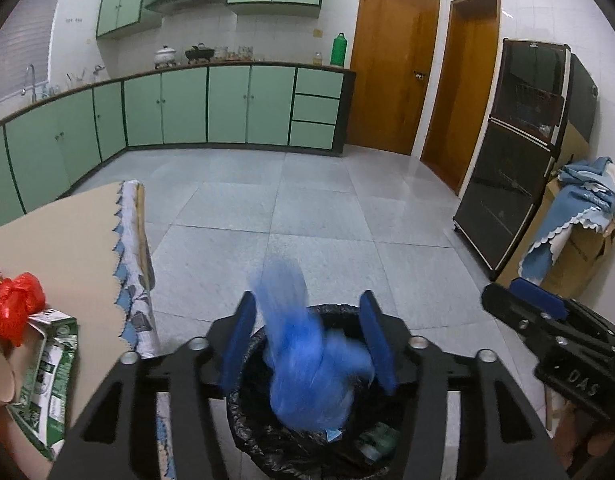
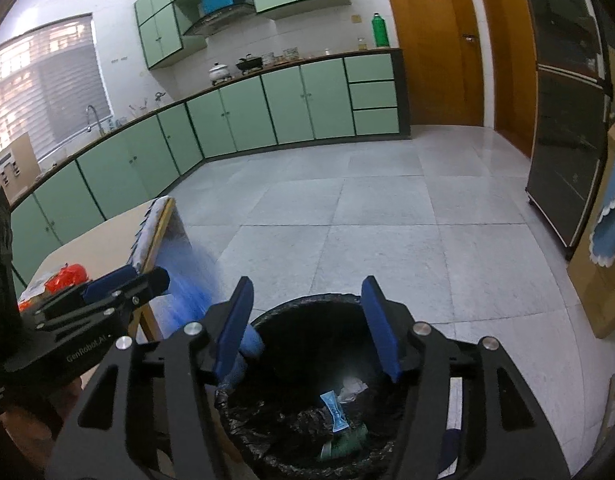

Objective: Collect trash
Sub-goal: 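Carry the blue bag over the black bin and open the left gripper, then return to the table and grasp the orange foam net with the right gripper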

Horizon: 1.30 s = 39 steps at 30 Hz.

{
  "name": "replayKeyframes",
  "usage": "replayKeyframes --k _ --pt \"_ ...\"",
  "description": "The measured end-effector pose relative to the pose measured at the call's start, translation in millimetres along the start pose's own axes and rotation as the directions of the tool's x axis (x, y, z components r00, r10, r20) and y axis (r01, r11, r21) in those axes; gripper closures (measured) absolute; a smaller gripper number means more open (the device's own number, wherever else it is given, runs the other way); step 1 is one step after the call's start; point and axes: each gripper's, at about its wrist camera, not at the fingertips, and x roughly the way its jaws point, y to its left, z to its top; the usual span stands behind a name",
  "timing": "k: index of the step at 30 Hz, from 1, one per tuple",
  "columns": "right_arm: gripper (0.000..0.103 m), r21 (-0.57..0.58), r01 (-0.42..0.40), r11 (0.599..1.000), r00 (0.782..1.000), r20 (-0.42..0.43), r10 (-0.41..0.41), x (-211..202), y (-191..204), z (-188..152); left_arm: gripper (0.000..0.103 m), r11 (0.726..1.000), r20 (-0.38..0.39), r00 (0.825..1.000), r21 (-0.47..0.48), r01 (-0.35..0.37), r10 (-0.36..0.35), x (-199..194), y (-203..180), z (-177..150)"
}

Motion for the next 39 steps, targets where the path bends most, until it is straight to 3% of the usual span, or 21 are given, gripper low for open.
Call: replayKeyframes --k 4,9,11,15,20,29,34,39 --pt "0.04 0.012 0.019 1.0 1.0 0.015 -0.019 -4 -2 3 0.038 1.0 0.004 1.0 -0.011 0.001 -0.001 -2 3 1" --pt "0.022 0.012 0.032 0.999 0.999 0.041 -0.032 -13 3 7 0.027 1.0 0.043 0.999 -0.022 -0.021 0.022 -25 17 5" --pt "0.014 0.005 0.035 0.999 0.998 0.06 -0.035 -18 11 10 0.024 0.999 0.07 0.996 -0.018 -0.048 0.049 -40 25 6" --pt "0.008 -0.016 0.019 1.0 0.996 0.089 -0.017 -26 35 13 0.017 0.993 0.12 0.985 -0.031 -0.118 0.121 -74 52 4" --pt "0.006 -0.058 -0.06 0.997 0.994 0.085 0.064 -27 79 12 0.015 0.967 0.163 0.953 -0.083 -0.243 0.253 -121 96 -5" --pt "0.006 -0.168 -0.218 0.961 0.971 0.066 0.232 -28 182 7 0.015 0.876 0.16 0.865 -0.177 -0.448 0.475 -194 178 -40" --pt "0.006 -0.22 -0.308 0.925 0.946 0.03 0.322 -28 242 -6 0.015 0.829 0.123 0.828 -0.214 -0.517 0.548 -220 215 -63" --pt "0.006 -0.255 -0.358 0.898 0.93 -0.008 0.369 -27 291 -23 0.015 0.789 0.077 0.803 -0.26 -0.556 0.591 -236 248 -86"
